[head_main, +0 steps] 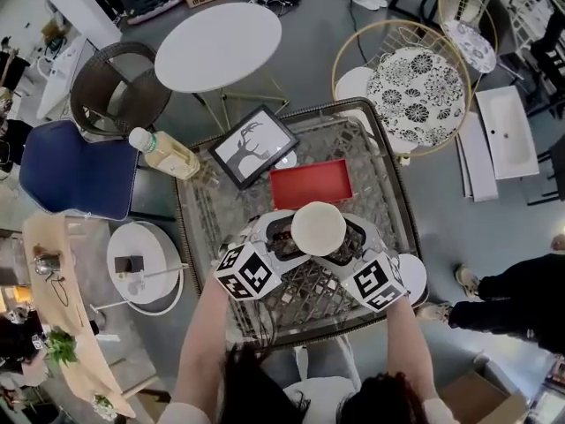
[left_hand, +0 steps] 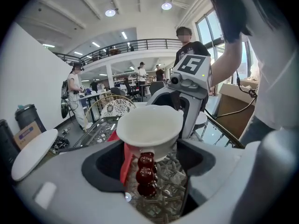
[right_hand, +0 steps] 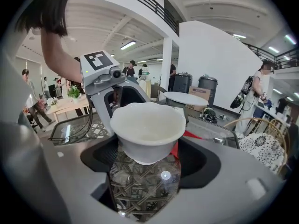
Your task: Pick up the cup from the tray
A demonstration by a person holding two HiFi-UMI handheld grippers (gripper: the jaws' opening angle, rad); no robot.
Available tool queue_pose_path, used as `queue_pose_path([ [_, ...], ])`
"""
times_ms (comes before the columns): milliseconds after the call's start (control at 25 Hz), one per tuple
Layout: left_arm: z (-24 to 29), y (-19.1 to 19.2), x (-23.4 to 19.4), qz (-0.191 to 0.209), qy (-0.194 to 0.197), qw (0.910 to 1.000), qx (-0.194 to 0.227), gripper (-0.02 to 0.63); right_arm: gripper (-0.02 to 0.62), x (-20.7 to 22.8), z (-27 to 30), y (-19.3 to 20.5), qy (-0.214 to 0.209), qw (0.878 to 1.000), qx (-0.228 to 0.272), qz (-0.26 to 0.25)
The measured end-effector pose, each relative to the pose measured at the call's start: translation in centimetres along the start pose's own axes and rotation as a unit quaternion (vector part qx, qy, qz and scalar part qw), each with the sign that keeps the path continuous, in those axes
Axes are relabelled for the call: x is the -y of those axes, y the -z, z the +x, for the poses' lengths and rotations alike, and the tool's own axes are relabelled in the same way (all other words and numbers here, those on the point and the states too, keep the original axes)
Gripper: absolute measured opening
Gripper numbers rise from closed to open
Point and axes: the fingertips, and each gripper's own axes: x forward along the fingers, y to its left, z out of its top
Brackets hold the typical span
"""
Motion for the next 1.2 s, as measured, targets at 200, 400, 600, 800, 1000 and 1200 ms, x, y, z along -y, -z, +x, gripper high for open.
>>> queue_pose_path([
  [200, 0.0, 1.2, 2.7, -0.012, 0.026, 0.9996, -0.009, 0.348, 0.419, -2.4, -0.5, 1.5, 0.006, 1.000, -0.014, 0.018],
  [400, 0.4, 3.1, 4.4, -0.010, 0.032, 0.9991, -0.024, 0.348, 0.417, -4.3, 0.3, 3.3, 0.005, 0.999, -0.027, 0.031],
  [600, 1.0, 4.2, 5.1, -0.011, 0.024, 0.9993, -0.025, 0.348, 0.417, -4.8, 0.8, 4.5, 0.004, 0.999, -0.040, 0.026],
  [800, 1.2, 4.4, 5.1, 0.010, 0.023, 0.9993, -0.028, 0.348, 0.417, -4.8, 0.9, 4.8, 0.016, 0.999, -0.037, 0.028],
  [1000, 1.5, 5.0, 5.2, 0.012, -0.002, 0.9991, -0.042, 0.350, 0.396, -5.2, 1.3, 5.7, 0.004, 0.997, -0.048, 0.064],
  [1200, 0.9, 6.4, 5.6, -0.010, -0.028, 0.9967, -0.075, 0.350, 0.418, -4.9, -0.8, 6.6, 0.008, 0.992, -0.037, 0.118],
])
